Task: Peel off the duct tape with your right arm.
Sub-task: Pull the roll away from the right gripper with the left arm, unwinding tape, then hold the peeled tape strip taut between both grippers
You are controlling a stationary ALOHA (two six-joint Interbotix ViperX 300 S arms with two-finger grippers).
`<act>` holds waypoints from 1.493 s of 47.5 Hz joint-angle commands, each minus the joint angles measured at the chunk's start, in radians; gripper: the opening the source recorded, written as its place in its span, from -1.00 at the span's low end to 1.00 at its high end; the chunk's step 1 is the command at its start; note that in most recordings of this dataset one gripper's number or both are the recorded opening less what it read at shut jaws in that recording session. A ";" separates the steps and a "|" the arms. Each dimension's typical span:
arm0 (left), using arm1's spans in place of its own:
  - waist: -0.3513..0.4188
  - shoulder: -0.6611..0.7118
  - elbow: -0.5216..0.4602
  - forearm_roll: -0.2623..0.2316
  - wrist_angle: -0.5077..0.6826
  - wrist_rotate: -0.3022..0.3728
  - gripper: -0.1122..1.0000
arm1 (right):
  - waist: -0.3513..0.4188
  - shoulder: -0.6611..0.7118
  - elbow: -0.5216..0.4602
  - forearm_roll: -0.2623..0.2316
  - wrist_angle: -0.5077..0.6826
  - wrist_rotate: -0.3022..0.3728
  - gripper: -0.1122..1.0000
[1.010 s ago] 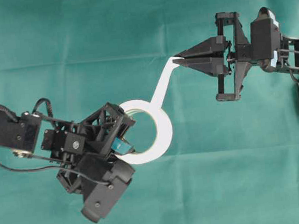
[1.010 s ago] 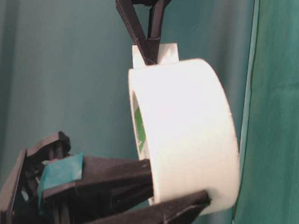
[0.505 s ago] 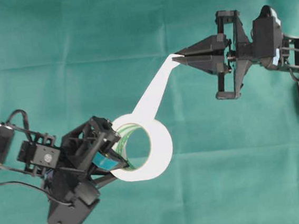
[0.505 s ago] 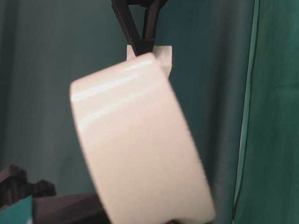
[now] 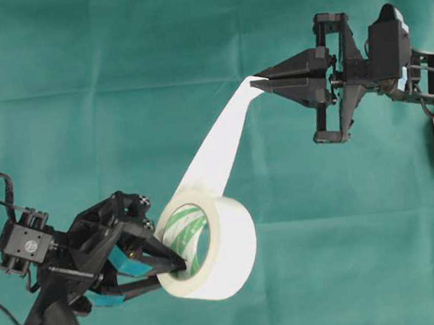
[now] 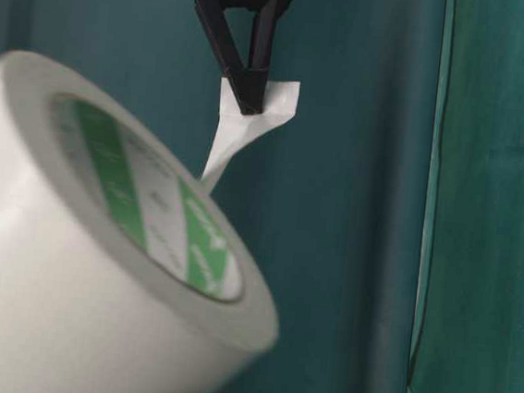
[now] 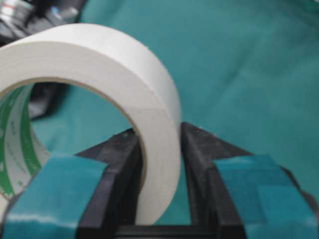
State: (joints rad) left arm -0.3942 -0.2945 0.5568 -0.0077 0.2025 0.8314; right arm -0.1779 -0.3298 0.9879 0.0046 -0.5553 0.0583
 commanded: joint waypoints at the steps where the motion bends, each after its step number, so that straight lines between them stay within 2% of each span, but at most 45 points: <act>1: -0.055 -0.052 0.000 -0.008 -0.080 0.021 -0.42 | -0.032 -0.011 0.000 0.014 -0.005 0.008 -0.97; 14: -0.060 -0.120 0.083 -0.008 -0.282 0.040 -0.42 | -0.034 -0.012 0.005 0.015 -0.005 0.009 -0.97; 22: -0.060 -0.144 0.120 -0.008 -0.362 0.037 -0.42 | -0.037 -0.011 0.005 0.014 -0.005 0.009 -0.97; 58: -0.058 -0.141 0.123 -0.008 -0.399 0.038 -0.42 | -0.037 -0.009 0.006 0.014 -0.002 0.009 -0.97; 71: -0.061 -0.147 0.117 -0.008 -0.454 0.041 -0.42 | -0.037 -0.009 0.017 0.014 -0.003 0.011 -0.97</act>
State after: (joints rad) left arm -0.4034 -0.4080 0.7041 -0.0184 -0.2148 0.8667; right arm -0.1795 -0.3344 1.0017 0.0061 -0.5599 0.0690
